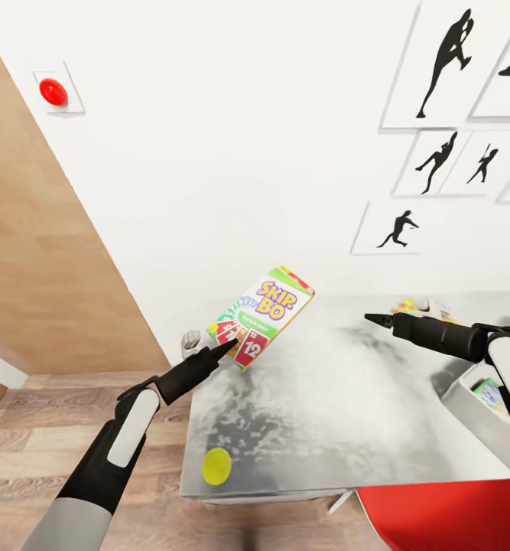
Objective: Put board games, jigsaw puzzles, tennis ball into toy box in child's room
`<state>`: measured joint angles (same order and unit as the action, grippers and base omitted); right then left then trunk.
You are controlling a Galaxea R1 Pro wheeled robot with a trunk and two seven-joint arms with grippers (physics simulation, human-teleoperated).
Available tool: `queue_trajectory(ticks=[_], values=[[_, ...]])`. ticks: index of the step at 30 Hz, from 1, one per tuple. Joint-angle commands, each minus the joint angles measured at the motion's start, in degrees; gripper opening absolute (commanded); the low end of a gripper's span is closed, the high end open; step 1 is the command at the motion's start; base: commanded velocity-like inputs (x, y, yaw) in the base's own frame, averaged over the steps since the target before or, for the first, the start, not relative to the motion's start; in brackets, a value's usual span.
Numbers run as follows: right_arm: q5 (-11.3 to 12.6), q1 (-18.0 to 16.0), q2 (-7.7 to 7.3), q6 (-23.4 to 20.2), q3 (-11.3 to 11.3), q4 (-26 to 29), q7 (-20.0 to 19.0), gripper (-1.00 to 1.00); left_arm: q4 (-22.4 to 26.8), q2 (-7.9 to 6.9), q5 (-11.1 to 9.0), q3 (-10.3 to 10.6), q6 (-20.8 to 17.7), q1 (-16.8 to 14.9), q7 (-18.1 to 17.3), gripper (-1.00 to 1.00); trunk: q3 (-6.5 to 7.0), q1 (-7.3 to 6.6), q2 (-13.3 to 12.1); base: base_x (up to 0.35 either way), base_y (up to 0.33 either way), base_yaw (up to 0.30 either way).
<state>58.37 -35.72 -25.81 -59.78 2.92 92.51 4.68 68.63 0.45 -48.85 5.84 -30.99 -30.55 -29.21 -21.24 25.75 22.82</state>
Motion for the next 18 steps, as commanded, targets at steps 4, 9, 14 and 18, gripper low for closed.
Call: queue_trajectory(ticks=[4, 9, 14, 18], values=[[0.51, -0.05, -0.02, -0.22, 0.17, 0.04, 0.21, 1.00, 0.01, 0.14, -0.30, -0.04, -0.42, -0.04, 0.18, -1.00, 0.26, 0.03, 0.10, -0.050, 0.000, -0.161], [0.51, -0.05, -0.03, -0.22, 0.30, 0.04, 0.14, 1.00, 0.01, 0.27, -0.28, 0.01, -0.43, -0.04, 0.16, -1.00, 0.69, 0.03, 0.10, -0.123, 0.000, -0.163], [0.51, -0.05, -0.03, -0.22, 0.55, 0.04, 0.09, 1.00, 0.01, 0.47, -0.28, 0.04, -0.35, -0.04, 0.19, -1.00, 1.12, 0.03, 0.10, -0.047, 0.000, -0.164], [0.51, 0.00, -0.03, -0.22, 0.70, 0.04, 0.06, 1.00, 0.01, 0.53, -0.28, 0.05, -0.31, -0.04, 0.20, -1.00, 1.47, 0.03, 0.10, -0.020, 0.000, -0.162]])
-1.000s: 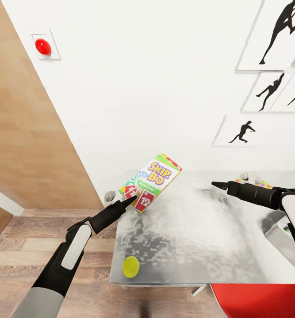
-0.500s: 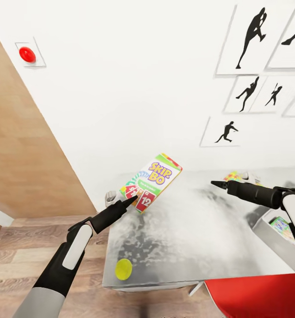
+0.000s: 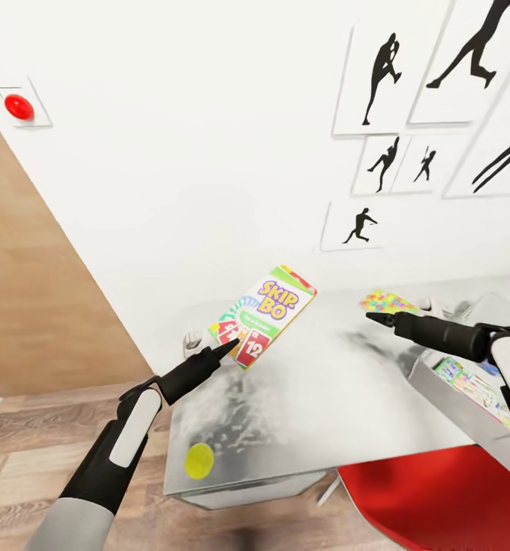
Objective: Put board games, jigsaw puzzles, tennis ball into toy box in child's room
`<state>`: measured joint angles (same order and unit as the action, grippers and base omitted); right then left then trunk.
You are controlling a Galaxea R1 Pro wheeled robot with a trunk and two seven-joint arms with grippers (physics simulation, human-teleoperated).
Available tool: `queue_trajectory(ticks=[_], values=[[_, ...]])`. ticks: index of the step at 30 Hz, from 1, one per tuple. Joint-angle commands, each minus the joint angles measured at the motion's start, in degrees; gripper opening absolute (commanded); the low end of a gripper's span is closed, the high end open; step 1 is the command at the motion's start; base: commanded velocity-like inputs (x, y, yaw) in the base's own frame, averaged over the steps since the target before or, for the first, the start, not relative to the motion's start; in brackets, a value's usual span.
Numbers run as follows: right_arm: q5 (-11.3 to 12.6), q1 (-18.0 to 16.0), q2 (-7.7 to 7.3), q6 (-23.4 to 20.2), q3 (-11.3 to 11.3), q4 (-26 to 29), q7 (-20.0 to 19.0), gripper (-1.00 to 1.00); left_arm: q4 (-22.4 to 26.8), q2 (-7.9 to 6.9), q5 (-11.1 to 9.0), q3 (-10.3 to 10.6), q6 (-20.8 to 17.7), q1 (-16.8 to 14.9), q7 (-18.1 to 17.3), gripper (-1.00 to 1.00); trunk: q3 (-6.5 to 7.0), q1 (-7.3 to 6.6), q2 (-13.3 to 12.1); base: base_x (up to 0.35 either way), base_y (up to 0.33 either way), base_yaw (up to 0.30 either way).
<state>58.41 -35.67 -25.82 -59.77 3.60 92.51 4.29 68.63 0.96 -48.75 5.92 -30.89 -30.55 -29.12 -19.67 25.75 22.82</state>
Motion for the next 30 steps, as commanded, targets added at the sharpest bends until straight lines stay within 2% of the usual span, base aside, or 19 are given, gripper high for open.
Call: queue_trajectory(ticks=[1, 8, 17, 30], values=[[0.48, -0.05, 0.00, -0.23, 0.04, 0.04, 0.43, 1.00, 0.01, 0.03, -0.40, -0.04, -0.42, -0.04, 0.09, -1.00, -0.01, 0.03, 0.10, -0.008, 0.000, -0.155], [0.48, 0.01, 0.01, -0.23, 0.09, 0.04, -0.96, 1.00, 0.01, 0.07, -0.47, -0.07, -0.30, -0.04, -0.17, -1.00, 0.60, 0.03, 0.10, -0.003, -0.019, -0.142], [0.48, 0.11, -0.01, -0.23, 0.10, 0.04, -3.90, 1.00, 0.01, 0.06, -0.47, -0.04, -0.16, -0.04, -0.15, -1.00, 1.39, 0.03, 0.10, 0.000, -0.187, -0.108], [0.48, 0.21, 0.08, -0.23, -0.02, 0.04, -4.26, 1.00, 0.01, 0.07, -0.47, -0.05, -0.14, -0.04, 0.01, -1.00, 2.53, 0.03, 0.10, 0.000, -0.043, -0.096]])
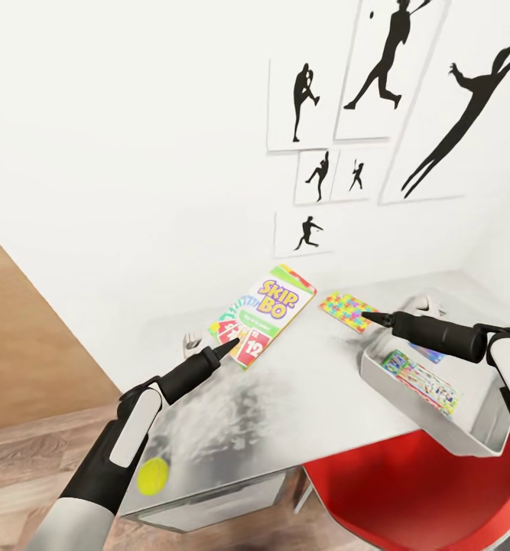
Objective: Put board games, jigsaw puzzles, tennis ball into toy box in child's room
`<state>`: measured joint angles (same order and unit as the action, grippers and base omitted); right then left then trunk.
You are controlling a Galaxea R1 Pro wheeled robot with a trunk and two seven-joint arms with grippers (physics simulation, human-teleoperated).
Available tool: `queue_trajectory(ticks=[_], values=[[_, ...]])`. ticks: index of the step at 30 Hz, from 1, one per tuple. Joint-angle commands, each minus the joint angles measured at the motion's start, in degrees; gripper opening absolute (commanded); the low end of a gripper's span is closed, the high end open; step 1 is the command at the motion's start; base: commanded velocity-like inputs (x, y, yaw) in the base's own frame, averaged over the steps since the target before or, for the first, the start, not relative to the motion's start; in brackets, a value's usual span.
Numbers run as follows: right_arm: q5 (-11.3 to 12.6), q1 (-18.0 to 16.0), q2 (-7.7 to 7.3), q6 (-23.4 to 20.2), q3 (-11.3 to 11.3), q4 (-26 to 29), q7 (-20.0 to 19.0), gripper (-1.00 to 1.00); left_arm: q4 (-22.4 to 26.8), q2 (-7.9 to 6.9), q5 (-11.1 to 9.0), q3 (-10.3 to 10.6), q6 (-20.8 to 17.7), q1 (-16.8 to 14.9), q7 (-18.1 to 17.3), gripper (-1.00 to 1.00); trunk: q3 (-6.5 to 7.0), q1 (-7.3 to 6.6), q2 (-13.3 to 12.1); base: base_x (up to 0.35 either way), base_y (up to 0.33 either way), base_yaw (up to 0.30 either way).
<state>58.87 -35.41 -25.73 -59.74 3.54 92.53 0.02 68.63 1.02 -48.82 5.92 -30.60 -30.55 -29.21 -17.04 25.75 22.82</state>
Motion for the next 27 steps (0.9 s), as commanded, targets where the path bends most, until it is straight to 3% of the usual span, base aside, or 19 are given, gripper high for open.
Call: queue_trajectory(ticks=[1, 27], values=[[0.02, -0.05, -0.01, -0.26, 0.04, 0.02, 0.00, 1.00, 0.01, 0.02, -0.40, -0.04, -0.43, -0.04, 0.11, -1.00, -0.01, 0.03, 0.10, 0.000, -0.009, -0.094], [0.02, 0.32, 0.22, -0.26, -0.12, 0.02, -0.11, 1.00, 0.03, 0.02, -0.34, -0.04, -0.38, -0.04, 0.07, -1.00, 2.40, 0.03, 0.10, 0.000, -0.016, -0.096]])
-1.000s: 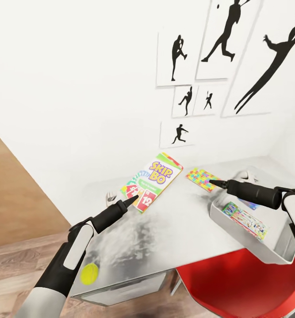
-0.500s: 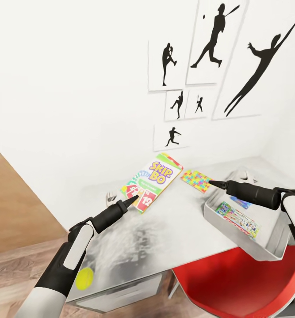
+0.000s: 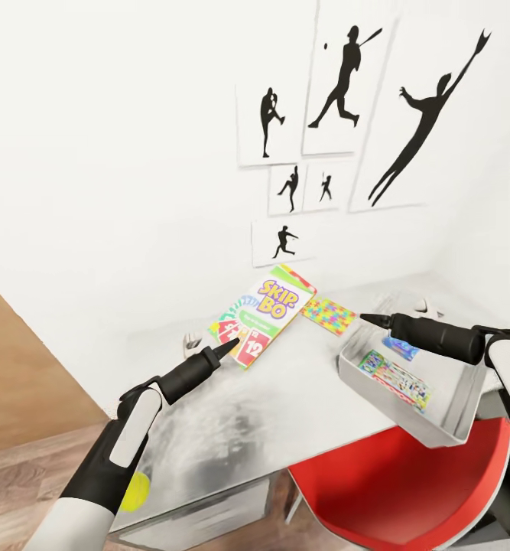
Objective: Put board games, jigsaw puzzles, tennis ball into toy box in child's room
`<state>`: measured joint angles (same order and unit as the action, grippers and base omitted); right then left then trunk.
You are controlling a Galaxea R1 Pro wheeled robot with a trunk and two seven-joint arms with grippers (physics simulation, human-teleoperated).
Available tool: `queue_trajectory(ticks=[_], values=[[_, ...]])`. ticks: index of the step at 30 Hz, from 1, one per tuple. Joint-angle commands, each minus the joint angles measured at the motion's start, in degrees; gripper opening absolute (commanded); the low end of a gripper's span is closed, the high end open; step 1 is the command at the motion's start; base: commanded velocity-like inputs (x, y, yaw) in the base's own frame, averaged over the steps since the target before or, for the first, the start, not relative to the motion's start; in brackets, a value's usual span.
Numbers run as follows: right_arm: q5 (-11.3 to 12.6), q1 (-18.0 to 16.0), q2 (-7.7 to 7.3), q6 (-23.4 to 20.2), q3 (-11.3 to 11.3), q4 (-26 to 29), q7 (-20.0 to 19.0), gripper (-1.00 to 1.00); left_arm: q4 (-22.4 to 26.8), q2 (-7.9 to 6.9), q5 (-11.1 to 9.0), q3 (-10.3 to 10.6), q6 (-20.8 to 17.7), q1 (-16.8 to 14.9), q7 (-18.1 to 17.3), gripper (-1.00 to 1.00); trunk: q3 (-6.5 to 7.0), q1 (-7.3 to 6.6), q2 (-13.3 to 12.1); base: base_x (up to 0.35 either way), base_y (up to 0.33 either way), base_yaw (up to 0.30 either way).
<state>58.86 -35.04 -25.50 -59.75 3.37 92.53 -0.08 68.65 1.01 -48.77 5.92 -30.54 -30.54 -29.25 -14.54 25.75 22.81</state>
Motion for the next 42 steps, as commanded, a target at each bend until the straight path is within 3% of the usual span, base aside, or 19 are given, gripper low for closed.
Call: queue_trajectory(ticks=[1, 19, 42], values=[[0.03, -0.05, -0.01, -0.25, 0.05, 0.02, -0.01, 1.00, 0.03, 0.01, -0.39, -0.04, -0.42, -0.05, 0.10, -1.00, -0.01, 0.04, 0.11, 0.000, -0.164, -0.102], [0.03, -0.14, 0.20, -0.25, -0.26, 0.02, -0.02, 1.00, 1.60, -0.04, -0.36, -0.10, -0.38, 0.46, 0.04, -1.00, 1.71, 0.04, 0.11, 0.000, -0.229, -0.098], [0.03, -0.57, 0.14, -0.25, -0.38, 0.02, -0.03, 1.00, 1.84, -0.05, -0.36, -0.12, -0.39, 0.74, 0.21, -1.00, 3.74, 0.04, 0.11, 0.000, -0.033, -0.065]])
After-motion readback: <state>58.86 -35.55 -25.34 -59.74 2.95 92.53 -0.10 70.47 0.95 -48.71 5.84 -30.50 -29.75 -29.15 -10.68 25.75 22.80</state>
